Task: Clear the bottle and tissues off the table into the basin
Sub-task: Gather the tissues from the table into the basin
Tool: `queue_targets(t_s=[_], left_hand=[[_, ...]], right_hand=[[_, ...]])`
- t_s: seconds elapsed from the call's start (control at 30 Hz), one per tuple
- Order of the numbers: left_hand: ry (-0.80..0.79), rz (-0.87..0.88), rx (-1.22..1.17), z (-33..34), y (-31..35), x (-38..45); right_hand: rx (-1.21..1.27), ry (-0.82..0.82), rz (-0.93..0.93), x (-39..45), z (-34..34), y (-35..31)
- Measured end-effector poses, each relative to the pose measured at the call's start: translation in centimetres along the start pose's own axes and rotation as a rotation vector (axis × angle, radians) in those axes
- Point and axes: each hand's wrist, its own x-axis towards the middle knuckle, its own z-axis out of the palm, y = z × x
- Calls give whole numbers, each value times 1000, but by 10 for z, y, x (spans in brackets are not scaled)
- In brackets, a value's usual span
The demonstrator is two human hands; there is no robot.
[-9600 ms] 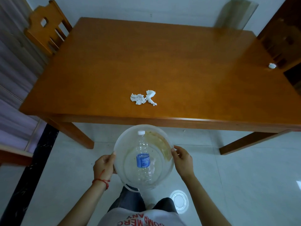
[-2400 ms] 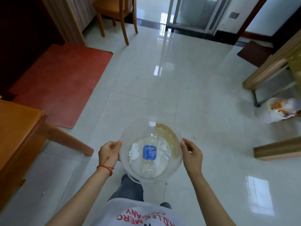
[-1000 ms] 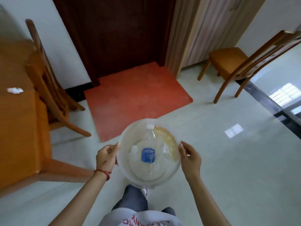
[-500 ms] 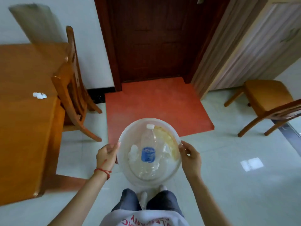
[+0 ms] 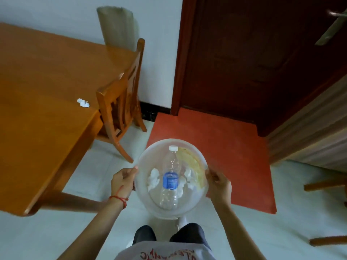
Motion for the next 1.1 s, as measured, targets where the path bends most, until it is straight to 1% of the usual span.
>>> queue_targets(t_s=[0.13,0.27,0.4,0.53,0.77,1.1], left_hand=[[92,-36,-56,15,2,4],[170,-63,-96,16,5,4],[268,-93,-114,3,6,12],[373,-108,-122,-16,4,26],[478,-186,-153,-51,4,64],[572,-257,-194,-69,10,92]], right_hand=[[-50,-132,-55,46,3,-8],[-88,-265,-93,72,18,-25],[-94,-370,-139,87,45,-50],[-97,-470,-149,97,87,-63],[-133,-586,-179,114,157,-87],[-205,-683,-220,133,213,-115]])
